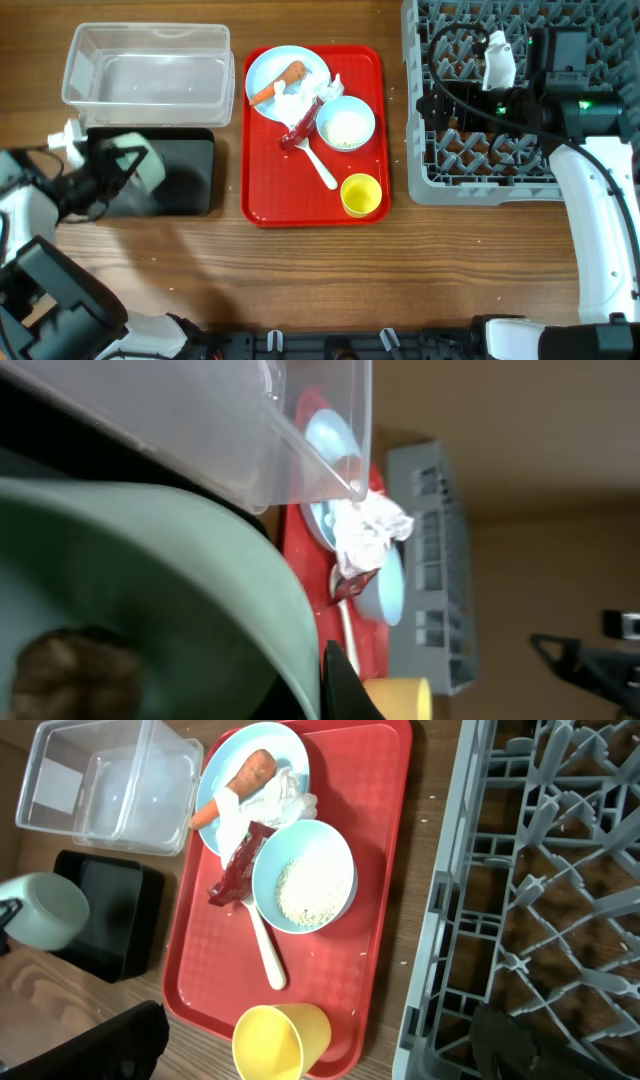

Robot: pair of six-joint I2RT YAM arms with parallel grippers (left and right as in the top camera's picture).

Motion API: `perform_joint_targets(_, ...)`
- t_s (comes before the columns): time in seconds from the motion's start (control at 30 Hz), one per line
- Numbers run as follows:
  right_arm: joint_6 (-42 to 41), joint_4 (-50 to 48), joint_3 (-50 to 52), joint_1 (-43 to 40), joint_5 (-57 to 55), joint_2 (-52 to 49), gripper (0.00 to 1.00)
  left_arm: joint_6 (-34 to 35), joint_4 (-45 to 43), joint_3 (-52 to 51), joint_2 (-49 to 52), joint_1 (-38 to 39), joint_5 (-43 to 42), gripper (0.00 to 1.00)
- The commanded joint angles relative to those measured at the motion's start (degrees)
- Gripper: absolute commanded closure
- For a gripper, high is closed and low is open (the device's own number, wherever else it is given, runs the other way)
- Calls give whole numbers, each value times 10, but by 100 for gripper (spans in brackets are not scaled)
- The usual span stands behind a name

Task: Sort waste into correct bins and load items into the dishwasher rack
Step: 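Tip the green bowl over the black tray to dump the shell, then set the green bowl back on the red tray with left gripper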

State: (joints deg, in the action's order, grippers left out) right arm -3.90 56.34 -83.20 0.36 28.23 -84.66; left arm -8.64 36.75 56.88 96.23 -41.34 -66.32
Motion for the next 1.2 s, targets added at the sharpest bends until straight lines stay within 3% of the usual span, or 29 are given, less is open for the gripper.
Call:
perform_joint_targets(0.0, -8, -2, -13, 3, -4, -5, 0, -20, -26, -33, 2, -40, -124, 96)
perform_joint_targets(0.2, -8, 5, -13, 3, -4, -5, 0, -32, -32, -35, 2, -68, -231, 96)
perform_joint_targets(0.47, -8, 4, -13, 3, -4, -5, 0, -31, -32, -35, 2, -68, -239, 96)
perform_joint_targets(0.63, -8, 4, -13, 3, -4, -5, 0, 15, -31, -17, -28, -22, -210, 96)
perform_joint_targets(0.8, -8, 6, -13, 3, -4, -5, 0, 87, -32, 17, -137, 115, -3, 96)
perform_joint_targets(0.93, -8, 3, -13, 3, -4, -5, 0, 177, -22, 19, -237, 328, 283, 96)
perform_joint_targets(1.17, -7, 3, -13, 3, -4, -5, 0, 248, 0, 18, -170, 656, 690, 96)
